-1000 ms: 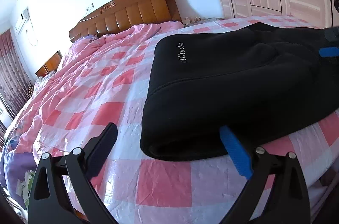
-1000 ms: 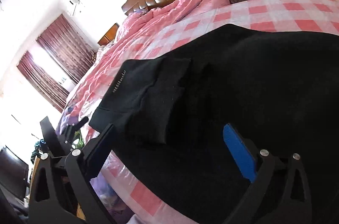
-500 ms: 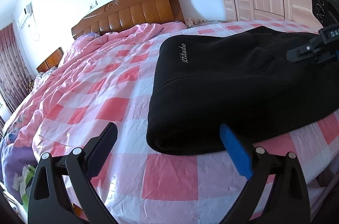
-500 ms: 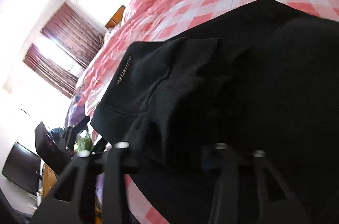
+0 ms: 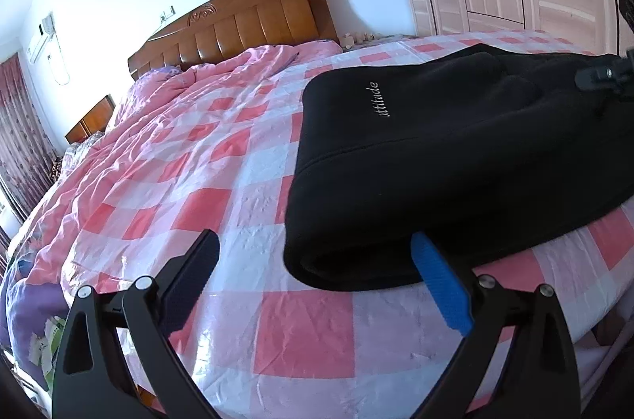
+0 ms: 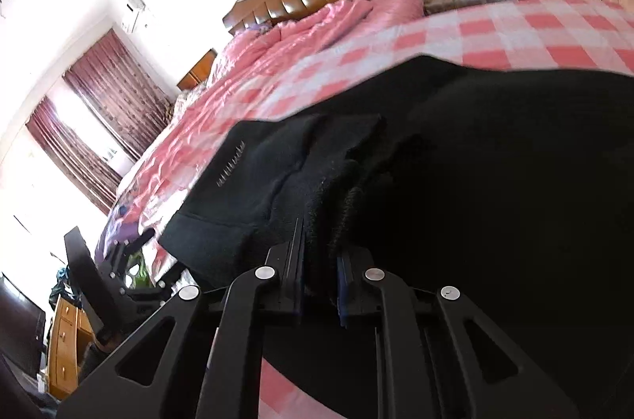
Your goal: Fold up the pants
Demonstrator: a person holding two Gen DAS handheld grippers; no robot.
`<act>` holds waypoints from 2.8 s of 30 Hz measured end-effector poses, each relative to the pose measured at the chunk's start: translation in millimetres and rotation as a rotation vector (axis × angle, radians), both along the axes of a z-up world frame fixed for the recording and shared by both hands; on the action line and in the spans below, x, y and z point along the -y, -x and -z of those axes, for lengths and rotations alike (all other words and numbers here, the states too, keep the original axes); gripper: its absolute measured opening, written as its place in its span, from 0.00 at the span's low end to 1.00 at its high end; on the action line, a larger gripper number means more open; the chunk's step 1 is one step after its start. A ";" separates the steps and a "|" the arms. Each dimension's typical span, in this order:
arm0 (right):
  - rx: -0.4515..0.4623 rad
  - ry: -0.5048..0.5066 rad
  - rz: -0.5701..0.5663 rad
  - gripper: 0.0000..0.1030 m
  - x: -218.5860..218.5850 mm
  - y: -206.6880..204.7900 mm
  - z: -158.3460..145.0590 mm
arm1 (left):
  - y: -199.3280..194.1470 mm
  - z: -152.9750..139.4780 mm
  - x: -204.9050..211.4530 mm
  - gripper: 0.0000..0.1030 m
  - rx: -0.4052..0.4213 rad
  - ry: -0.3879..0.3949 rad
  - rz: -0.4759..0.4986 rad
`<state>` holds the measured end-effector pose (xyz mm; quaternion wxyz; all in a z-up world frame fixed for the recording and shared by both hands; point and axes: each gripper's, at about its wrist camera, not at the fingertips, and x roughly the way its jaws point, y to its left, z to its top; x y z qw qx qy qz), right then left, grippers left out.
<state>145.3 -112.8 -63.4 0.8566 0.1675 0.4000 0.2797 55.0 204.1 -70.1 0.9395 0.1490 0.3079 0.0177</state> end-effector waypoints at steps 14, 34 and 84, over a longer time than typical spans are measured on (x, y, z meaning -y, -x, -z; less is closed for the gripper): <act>-0.011 0.056 0.009 0.25 6.8 0.6 12.7 | -0.2 -1.8 3.8 0.95 -0.005 -0.006 0.013; 0.220 0.496 -0.220 0.71 -78.0 -5.2 2.3 | -83.0 -6.0 33.0 0.98 -0.192 0.284 0.157; 0.049 0.460 0.136 0.86 146.6 35.6 3.9 | -142.7 -19.8 188.8 0.98 -0.136 -0.079 0.175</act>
